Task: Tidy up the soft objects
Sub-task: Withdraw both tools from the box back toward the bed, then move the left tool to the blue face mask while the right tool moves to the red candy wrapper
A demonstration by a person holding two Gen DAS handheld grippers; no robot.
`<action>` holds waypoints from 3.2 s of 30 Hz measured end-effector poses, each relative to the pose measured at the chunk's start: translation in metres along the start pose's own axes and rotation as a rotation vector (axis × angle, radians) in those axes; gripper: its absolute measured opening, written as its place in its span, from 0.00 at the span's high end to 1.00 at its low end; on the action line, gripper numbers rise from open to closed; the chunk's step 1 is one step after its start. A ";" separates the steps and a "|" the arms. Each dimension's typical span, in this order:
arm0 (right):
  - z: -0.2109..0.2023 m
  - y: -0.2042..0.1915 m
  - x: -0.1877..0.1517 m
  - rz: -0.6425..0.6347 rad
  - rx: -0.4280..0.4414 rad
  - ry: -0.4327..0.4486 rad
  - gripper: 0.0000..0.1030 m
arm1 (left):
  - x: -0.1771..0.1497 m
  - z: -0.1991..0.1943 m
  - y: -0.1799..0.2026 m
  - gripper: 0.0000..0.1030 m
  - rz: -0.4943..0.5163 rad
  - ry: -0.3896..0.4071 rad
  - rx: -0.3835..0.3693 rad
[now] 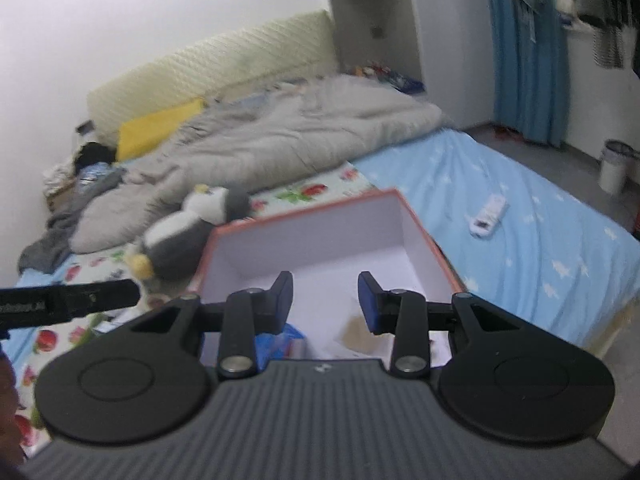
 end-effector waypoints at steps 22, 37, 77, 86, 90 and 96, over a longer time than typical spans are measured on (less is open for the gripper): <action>-0.064 -0.117 0.018 -0.084 0.235 0.089 0.62 | 0.044 -0.164 -0.083 0.54 -0.030 0.202 0.133; -0.064 -0.168 -0.053 -0.113 0.291 -0.065 0.62 | -0.022 -0.186 -0.140 0.48 -0.044 0.149 0.259; 0.009 -0.213 -0.115 -0.335 0.306 -0.154 0.62 | -0.119 -0.087 -0.235 0.48 -0.339 -0.070 0.275; 0.064 -0.226 -0.138 -0.279 0.224 -0.169 0.62 | -0.108 -0.034 -0.266 0.48 -0.436 -0.054 0.226; 0.091 -0.229 -0.155 -0.252 0.161 -0.179 0.62 | -0.098 -0.013 -0.281 0.48 -0.497 -0.025 0.201; 0.132 -0.225 -0.160 -0.173 0.075 -0.168 0.62 | -0.101 0.019 -0.315 0.49 -0.586 -0.026 0.202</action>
Point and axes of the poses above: each gripper's, at about its wrist camera, not at the fingertips, and z roughly the way its jaws point, y to its right, x to its top, the point moved 8 cm from there along z, roughly the way its jaws point, and after that the axes turned 12 degrees about y, right-handed, at the moved point
